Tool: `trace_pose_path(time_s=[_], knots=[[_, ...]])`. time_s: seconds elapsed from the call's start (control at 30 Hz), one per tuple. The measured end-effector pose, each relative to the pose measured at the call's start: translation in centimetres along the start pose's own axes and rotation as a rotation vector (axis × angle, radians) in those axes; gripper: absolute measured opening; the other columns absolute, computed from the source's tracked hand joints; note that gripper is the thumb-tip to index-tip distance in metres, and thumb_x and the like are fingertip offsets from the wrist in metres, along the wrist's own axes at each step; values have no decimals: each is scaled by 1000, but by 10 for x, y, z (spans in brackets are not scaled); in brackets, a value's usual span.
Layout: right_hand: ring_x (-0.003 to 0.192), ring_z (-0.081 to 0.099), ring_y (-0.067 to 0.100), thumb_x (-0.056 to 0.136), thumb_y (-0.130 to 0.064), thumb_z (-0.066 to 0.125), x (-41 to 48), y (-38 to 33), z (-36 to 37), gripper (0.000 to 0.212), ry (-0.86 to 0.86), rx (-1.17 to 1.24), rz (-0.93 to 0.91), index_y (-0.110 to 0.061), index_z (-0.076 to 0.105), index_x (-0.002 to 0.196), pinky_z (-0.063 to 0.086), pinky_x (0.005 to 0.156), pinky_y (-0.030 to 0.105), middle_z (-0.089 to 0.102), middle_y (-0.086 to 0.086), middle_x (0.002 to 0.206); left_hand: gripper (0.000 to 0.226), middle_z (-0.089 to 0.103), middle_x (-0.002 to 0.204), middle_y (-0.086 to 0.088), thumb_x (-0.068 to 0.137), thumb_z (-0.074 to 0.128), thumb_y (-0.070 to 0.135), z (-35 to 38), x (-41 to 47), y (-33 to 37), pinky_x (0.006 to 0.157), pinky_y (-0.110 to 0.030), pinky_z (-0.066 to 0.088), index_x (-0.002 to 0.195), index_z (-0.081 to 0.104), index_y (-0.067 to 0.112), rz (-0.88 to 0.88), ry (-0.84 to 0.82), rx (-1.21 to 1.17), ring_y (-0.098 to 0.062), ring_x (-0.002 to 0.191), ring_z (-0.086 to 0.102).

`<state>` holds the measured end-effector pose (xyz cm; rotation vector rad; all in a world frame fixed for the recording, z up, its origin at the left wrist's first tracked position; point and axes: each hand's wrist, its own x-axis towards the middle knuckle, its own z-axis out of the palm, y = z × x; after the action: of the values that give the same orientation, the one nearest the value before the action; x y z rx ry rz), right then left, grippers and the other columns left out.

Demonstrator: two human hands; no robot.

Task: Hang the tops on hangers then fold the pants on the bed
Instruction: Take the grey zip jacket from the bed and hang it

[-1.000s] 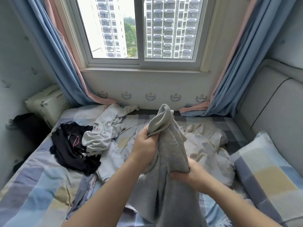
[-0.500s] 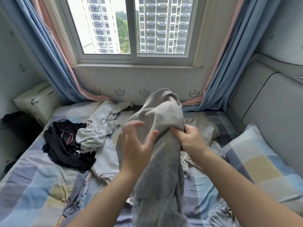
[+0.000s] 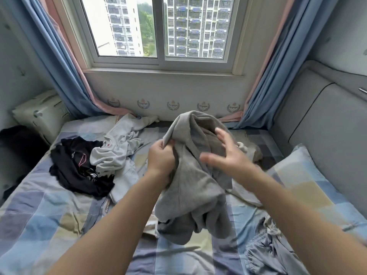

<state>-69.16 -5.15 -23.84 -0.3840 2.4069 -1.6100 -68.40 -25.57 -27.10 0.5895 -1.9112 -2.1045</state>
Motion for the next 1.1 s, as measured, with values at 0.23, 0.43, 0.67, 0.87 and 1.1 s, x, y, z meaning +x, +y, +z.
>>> trace_pose_path(time_s=[0.23,0.43,0.67,0.87,1.1], knots=[[110,66,18,85,-13,71,-46,55,49,39,109,-89,-38,-45,64,107,55,92,44,72,-11,110,24,69,91,-9,101,60,29,7,27,23,71,-29,50,112,65,8,-168,59,15,-25,82,65],[84,68,17,91,-4,58,-4,-18,-3,18,192,237,-154,-8,73,101,58,72,33,73,10,90,50,76,110,-5,95,54,61,-9,12,12,81,-37,58,113,70,17,-275,-306,-19,-22,100,72],[83,63,25,100,5,48,42,-60,-1,22,165,415,28,8,66,112,57,72,32,65,18,93,55,72,121,14,87,66,59,-11,-43,-60,90,-27,55,132,57,29,-95,-535,77,-5,115,66],[71,70,20,101,-4,54,53,-65,3,20,101,459,49,-5,73,95,60,68,32,73,11,82,5,73,90,10,97,65,18,8,-46,-80,77,-22,53,102,67,20,96,-433,210,-3,84,66],[72,68,20,101,-11,59,61,-40,-32,17,222,453,83,-3,70,92,60,69,31,71,11,81,27,78,98,4,107,49,22,-2,-33,-75,86,-29,54,100,75,23,80,-302,165,-15,99,70]])
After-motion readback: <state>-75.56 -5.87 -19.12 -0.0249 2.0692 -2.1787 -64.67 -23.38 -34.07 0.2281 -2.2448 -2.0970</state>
